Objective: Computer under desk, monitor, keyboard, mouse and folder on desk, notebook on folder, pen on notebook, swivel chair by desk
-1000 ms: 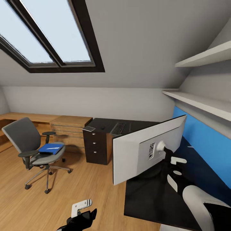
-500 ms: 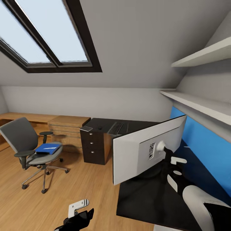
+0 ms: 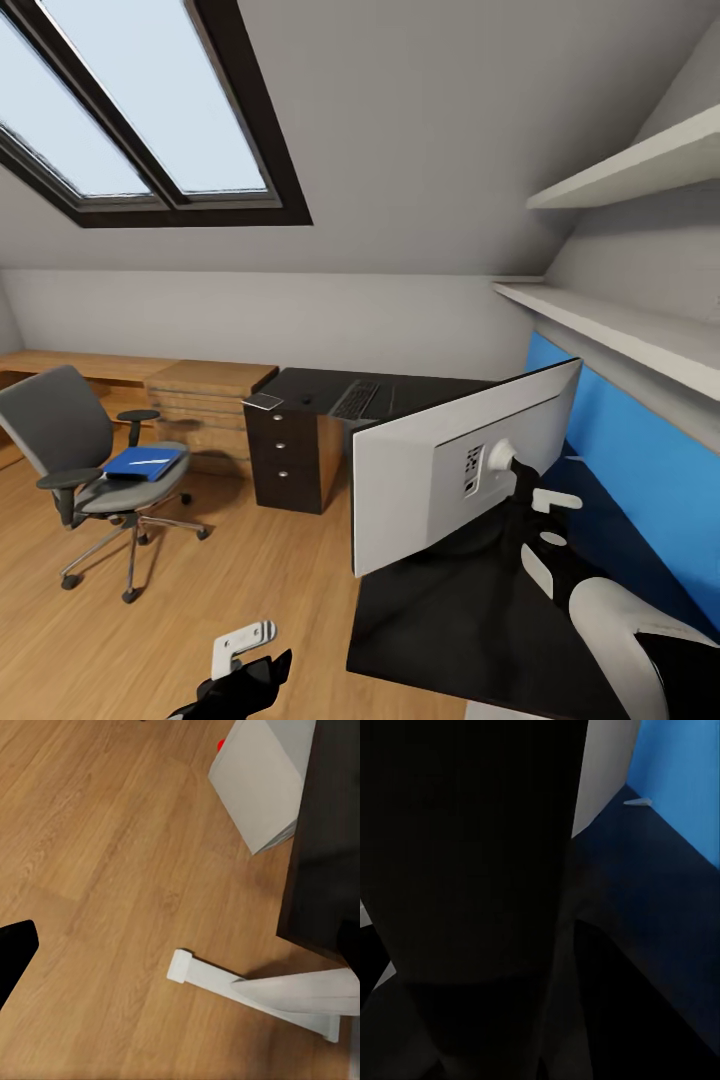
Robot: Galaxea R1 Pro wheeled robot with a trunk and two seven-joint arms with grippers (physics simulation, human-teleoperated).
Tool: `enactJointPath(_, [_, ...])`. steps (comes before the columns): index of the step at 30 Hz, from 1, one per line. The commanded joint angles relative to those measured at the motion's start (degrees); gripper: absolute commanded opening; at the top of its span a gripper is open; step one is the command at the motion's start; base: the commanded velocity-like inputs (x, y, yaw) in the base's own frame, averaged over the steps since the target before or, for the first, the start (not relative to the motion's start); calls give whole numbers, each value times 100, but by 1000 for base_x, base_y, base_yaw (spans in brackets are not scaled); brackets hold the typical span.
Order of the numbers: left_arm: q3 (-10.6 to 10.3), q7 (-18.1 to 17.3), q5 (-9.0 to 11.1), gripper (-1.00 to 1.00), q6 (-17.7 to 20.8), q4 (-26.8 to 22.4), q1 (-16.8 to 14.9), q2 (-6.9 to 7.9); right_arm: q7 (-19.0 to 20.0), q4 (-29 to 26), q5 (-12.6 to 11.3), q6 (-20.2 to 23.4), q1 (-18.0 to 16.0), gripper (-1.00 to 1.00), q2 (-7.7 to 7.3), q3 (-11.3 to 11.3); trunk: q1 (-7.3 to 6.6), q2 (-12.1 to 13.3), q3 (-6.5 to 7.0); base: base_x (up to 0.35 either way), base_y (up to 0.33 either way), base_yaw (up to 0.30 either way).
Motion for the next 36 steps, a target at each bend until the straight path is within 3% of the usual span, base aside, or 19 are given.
enactJointPath(1, [-1,51,61,100,17,-10,-1,-1,-8,17,-62,-44,-3,-100,-2,32,1,-5,-8,0,-22,0])
enactJointPath(36, [194,43,70,100,15,-11,-1,87,-11,17,-68,-14,-3,-100,-89,32,1,-5,-8,14,-23,0])
